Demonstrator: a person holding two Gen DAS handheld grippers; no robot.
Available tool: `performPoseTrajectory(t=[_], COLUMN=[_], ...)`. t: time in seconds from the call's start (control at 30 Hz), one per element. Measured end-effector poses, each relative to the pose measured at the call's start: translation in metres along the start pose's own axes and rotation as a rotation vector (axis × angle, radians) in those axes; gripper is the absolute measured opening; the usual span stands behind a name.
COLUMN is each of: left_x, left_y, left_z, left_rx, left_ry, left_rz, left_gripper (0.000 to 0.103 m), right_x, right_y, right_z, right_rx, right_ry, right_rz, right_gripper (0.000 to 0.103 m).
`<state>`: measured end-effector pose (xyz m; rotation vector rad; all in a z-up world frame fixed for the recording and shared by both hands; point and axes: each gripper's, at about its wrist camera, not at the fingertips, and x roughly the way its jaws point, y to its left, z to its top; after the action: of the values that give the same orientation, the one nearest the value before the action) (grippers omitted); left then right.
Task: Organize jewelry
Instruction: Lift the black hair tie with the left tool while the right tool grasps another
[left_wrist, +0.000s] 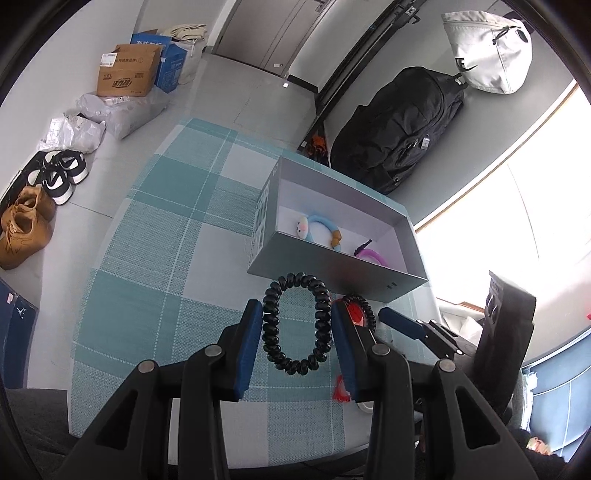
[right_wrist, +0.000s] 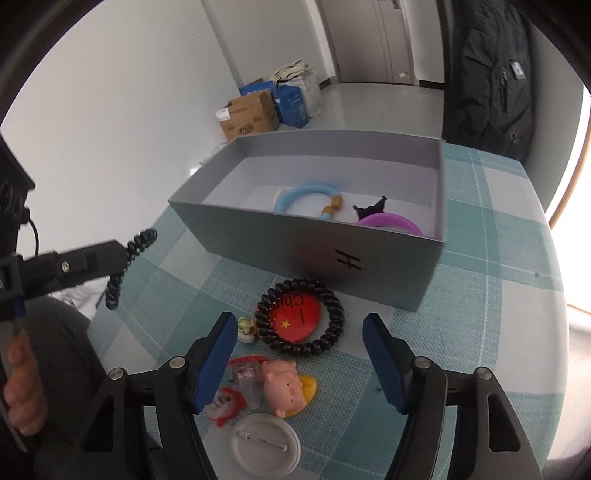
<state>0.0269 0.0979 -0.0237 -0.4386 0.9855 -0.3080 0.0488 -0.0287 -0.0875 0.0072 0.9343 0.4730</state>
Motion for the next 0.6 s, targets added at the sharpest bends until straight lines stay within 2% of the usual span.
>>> performPoseTrajectory(t=[0.2, 0.33, 0.47, 0.6], left_x=[0.004, 0.0051, 0.0064, 0.0071], left_y=[0.0009, 0.0021, 0.0027, 0.0023], left_z=[0.0011, 0.0017, 0.0019, 0.0014], left_rx=[0.003, -0.002, -0.006, -0.006], left_ry=[0.016, 0.019, 0.022, 0.023], left_rz=[-0.001, -0.003, 0.003, 0.009], left_gripper=[0.033, 0.033, 0.033, 0.033], right_x=[0.0046, 0.0048, 0.0039, 0.0022], right_y=[0.0045, 0.0057, 0.0112, 0.008], right_z=[0.0028, 0.0026, 0.0014, 0.0007], right_rx=[-0.045, -0.057, -0.092, -0.066], right_ry=[-0.007, -0.014, -0.024, -0.026], right_rz=[-0.03, -0.026, -0.04, -0.019], right_gripper=[0.063, 0.05, 0.046, 0.044])
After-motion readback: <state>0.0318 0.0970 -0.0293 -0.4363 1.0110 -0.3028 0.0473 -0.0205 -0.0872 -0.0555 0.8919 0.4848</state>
